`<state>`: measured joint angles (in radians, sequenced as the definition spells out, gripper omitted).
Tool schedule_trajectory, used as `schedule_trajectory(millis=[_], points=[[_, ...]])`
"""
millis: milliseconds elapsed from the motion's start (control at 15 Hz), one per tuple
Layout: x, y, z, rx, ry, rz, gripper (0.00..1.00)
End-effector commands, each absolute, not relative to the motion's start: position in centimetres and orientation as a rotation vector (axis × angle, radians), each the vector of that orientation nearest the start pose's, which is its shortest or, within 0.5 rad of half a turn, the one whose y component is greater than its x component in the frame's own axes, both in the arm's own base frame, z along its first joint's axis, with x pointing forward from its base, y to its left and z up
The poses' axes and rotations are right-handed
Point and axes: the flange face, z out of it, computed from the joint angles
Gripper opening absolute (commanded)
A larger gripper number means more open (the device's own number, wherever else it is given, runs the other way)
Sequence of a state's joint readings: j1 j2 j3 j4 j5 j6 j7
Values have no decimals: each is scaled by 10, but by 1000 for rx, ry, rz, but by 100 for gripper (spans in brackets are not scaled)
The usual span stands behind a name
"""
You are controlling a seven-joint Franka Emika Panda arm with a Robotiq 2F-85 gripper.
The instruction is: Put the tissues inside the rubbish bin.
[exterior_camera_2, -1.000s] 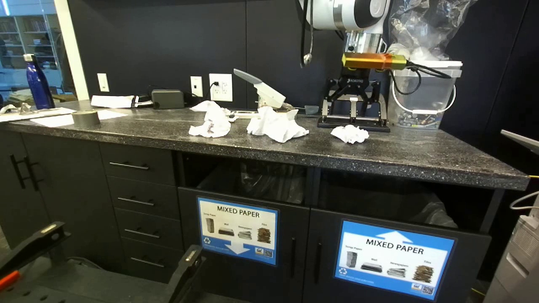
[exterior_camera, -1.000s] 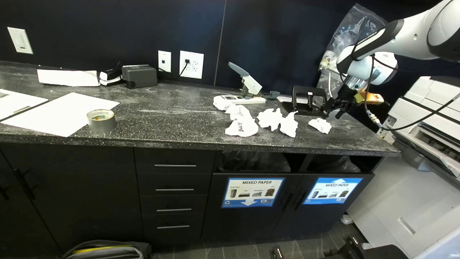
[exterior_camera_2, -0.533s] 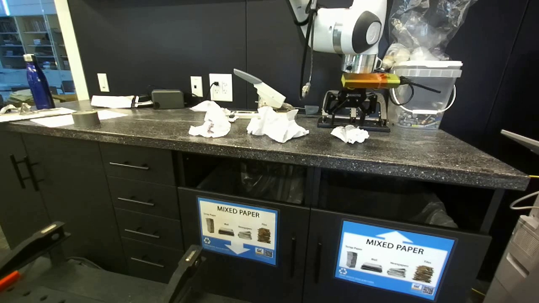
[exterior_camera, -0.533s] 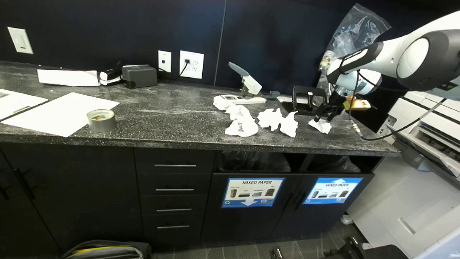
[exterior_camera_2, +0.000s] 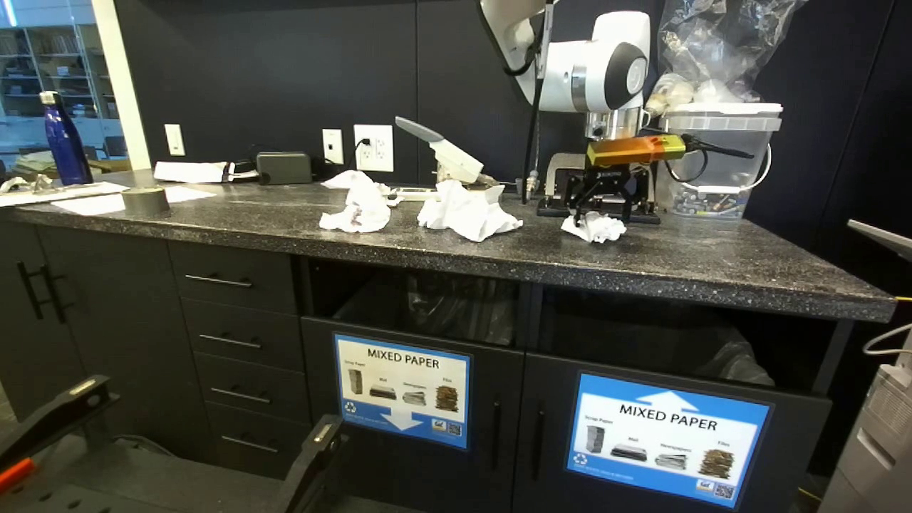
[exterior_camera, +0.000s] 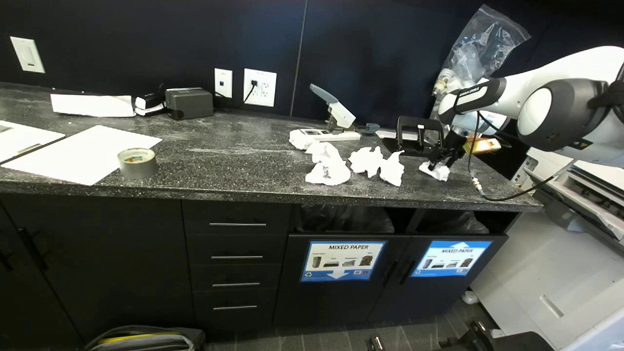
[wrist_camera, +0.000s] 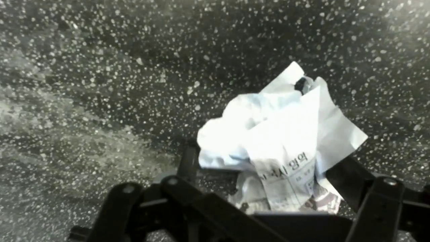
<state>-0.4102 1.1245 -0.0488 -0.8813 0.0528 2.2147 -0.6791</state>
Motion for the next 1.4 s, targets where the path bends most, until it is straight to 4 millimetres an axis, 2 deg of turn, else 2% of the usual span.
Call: schedule_trajectory(millis=[0, 67, 200, 533, 800, 867, 1000, 1133, 1333], points=[[736, -348, 217, -3126, -357, -247, 98], [735, -349, 214, -3107, -346, -231, 74], [732, -348, 211, -3074, -334, -193, 72], [729, -348, 214, -3055, -301, -124, 32], [726, -348, 219, -3070, -257, -84, 4], [725, -349, 220, -3081, -229, -74, 2], [720, -353, 221, -3092, -169, -37, 5], [708, -360, 221, -3075, -80, 41, 1], [686, -370, 226, -3023, 23, 173, 4]])
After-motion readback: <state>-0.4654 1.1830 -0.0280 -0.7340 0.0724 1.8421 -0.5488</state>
